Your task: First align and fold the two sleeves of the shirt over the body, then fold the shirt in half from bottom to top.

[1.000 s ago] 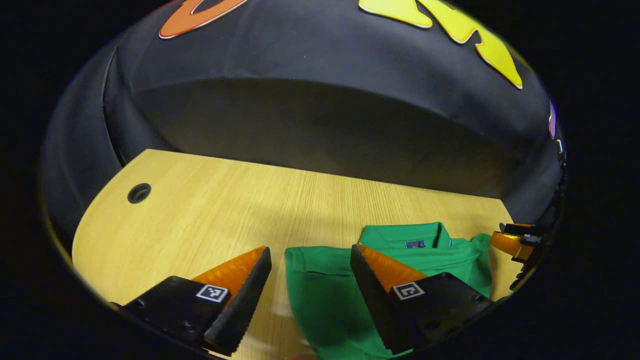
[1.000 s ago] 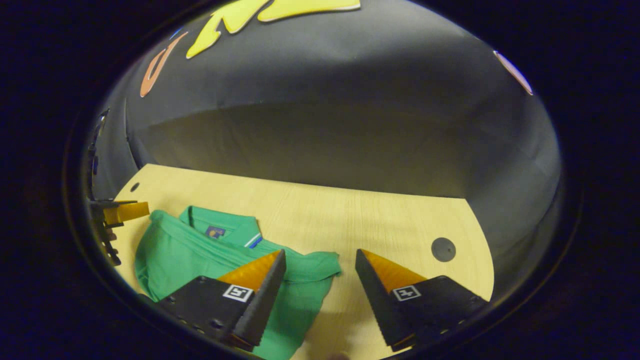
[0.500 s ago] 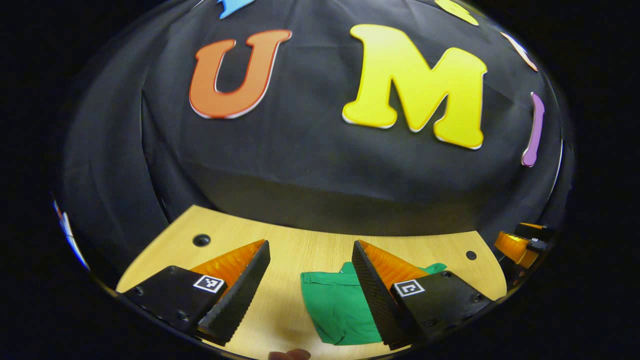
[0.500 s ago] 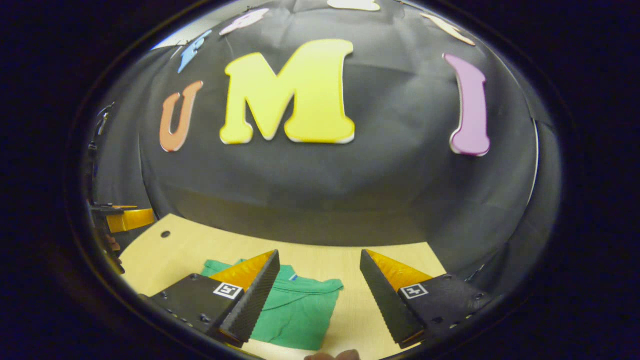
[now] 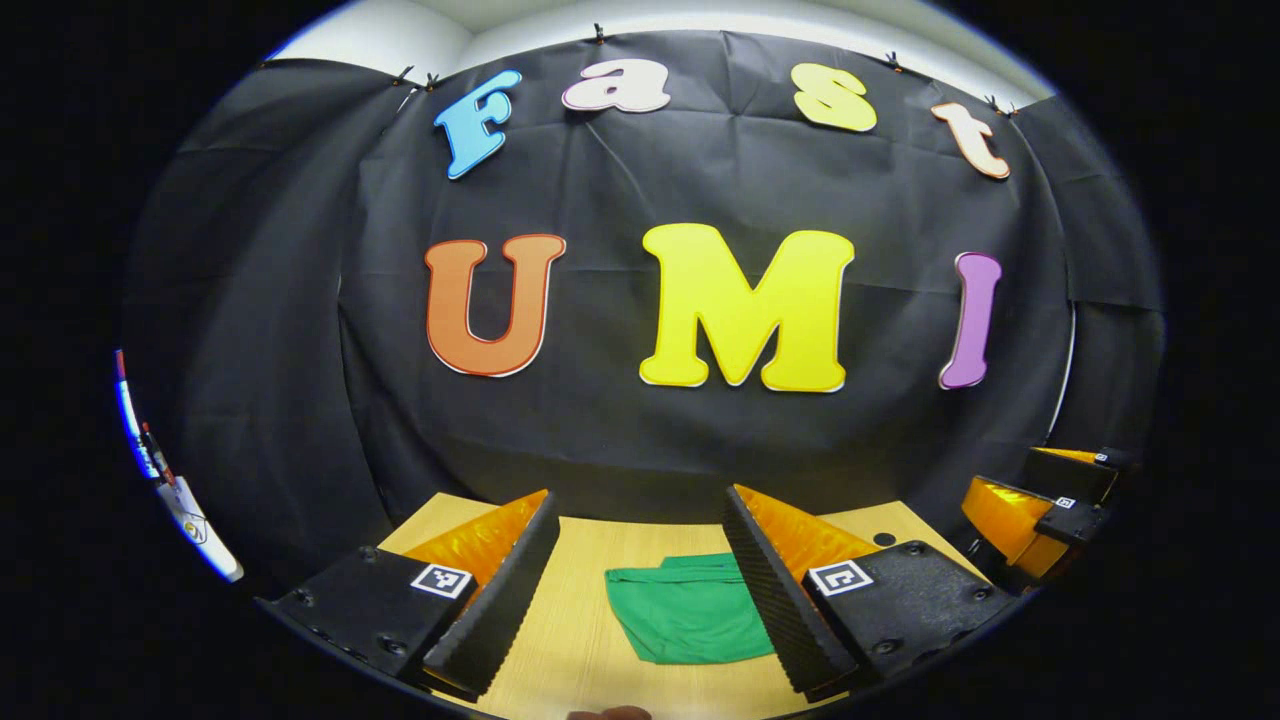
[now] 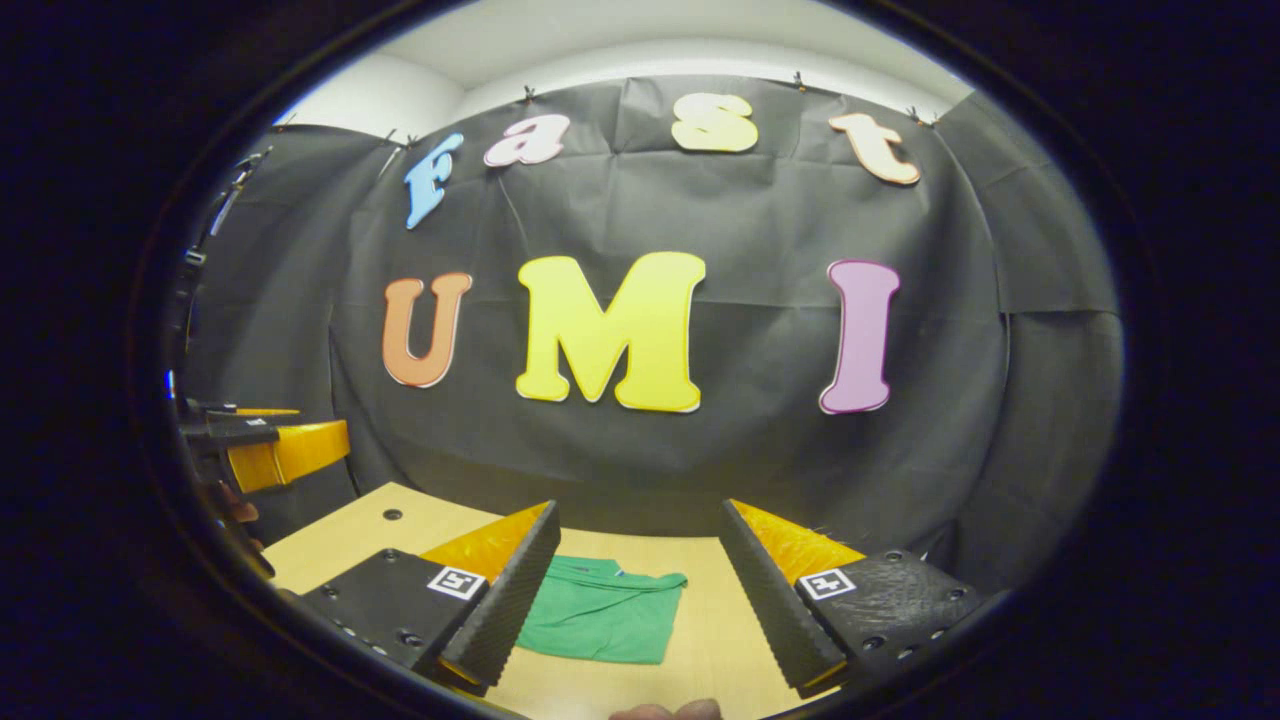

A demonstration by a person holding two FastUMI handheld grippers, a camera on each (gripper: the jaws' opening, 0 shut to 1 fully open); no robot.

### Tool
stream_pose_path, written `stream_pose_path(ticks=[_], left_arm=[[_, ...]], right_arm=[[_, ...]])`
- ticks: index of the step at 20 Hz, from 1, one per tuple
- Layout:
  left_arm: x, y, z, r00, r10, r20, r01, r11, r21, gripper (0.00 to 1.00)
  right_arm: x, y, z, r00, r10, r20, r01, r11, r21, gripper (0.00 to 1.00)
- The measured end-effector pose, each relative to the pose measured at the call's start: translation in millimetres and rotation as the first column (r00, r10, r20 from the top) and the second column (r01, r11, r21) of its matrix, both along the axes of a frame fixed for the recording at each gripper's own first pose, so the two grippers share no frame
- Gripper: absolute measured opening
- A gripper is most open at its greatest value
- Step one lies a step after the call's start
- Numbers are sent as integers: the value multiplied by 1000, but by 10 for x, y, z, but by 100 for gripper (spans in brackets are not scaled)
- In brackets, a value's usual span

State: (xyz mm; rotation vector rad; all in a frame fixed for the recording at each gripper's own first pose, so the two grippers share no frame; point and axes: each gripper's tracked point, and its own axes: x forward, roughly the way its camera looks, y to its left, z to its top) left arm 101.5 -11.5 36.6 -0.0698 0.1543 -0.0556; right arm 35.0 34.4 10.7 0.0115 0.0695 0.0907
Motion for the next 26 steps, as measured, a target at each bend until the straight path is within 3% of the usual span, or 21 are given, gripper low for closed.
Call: stream_pose_path(ticks=[7,26], left_arm=[[-529,-119,67,999,-20,45,20,1000,-4,100],[-525,-239,160,997,-26,76,23,999,44,100]], right_arm=[[-645,102,33,998,-5,57,7,999,-40,97],[-640,-63,114,996,-69,62,69,998,3,97]])
